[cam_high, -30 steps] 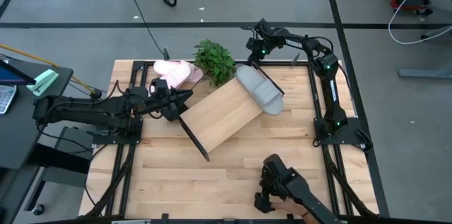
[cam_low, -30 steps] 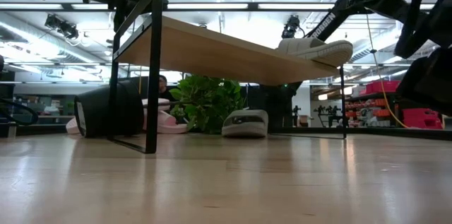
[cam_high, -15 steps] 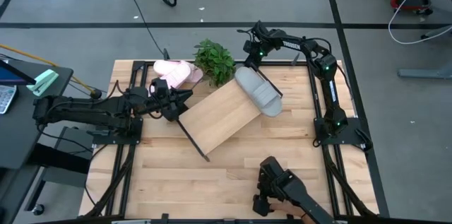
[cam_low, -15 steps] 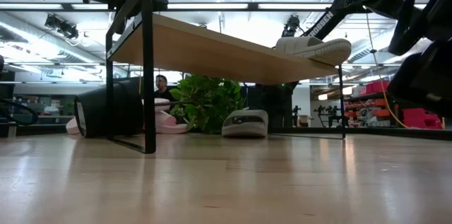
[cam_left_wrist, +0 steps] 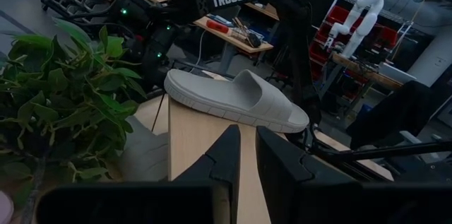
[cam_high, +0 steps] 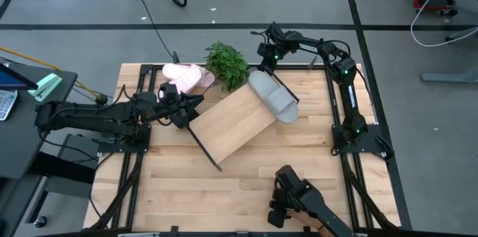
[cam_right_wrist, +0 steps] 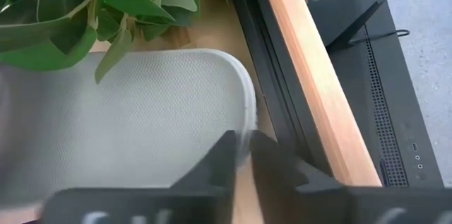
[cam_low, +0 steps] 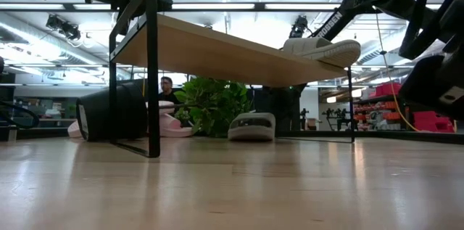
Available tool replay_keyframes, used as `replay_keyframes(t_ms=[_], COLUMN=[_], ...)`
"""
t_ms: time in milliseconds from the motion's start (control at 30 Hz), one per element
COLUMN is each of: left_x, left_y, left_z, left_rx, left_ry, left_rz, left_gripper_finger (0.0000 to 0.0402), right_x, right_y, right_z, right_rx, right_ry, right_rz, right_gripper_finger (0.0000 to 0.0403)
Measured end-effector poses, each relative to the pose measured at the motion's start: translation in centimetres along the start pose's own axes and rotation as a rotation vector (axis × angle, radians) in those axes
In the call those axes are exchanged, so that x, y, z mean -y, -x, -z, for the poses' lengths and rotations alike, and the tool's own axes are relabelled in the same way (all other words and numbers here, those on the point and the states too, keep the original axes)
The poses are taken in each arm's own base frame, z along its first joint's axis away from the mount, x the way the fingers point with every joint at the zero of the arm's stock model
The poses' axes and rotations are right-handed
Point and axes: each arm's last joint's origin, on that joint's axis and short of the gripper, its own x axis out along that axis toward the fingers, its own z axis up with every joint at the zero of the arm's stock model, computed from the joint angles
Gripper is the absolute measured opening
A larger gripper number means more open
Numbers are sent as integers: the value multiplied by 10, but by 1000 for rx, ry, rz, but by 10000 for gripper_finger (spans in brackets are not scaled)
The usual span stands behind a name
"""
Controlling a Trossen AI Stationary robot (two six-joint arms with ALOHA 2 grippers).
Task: Pick and place slides into the shelf
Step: Put the gray slides on the shelf
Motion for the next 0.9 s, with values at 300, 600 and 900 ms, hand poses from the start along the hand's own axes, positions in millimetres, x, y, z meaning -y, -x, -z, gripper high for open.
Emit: replay_keyframes(t_ms=[300, 600, 900], left_x=[0, -1, -1], left_y=[0, 0, 0], left_z=[0, 2, 2], left_rx=[0, -19, -21], left_ry=[3, -1, -1], left_rz=[0, -9, -10], left_gripper_finger=[52, 52, 52], right_x=[1, 5, 9], right_y=[0, 2, 4], right_z=[0, 0, -5], right_rx=[2, 21, 63], right_ry=[2, -6, -27], right_rz=[9, 21, 53], right_gripper_finger=[4, 2, 1])
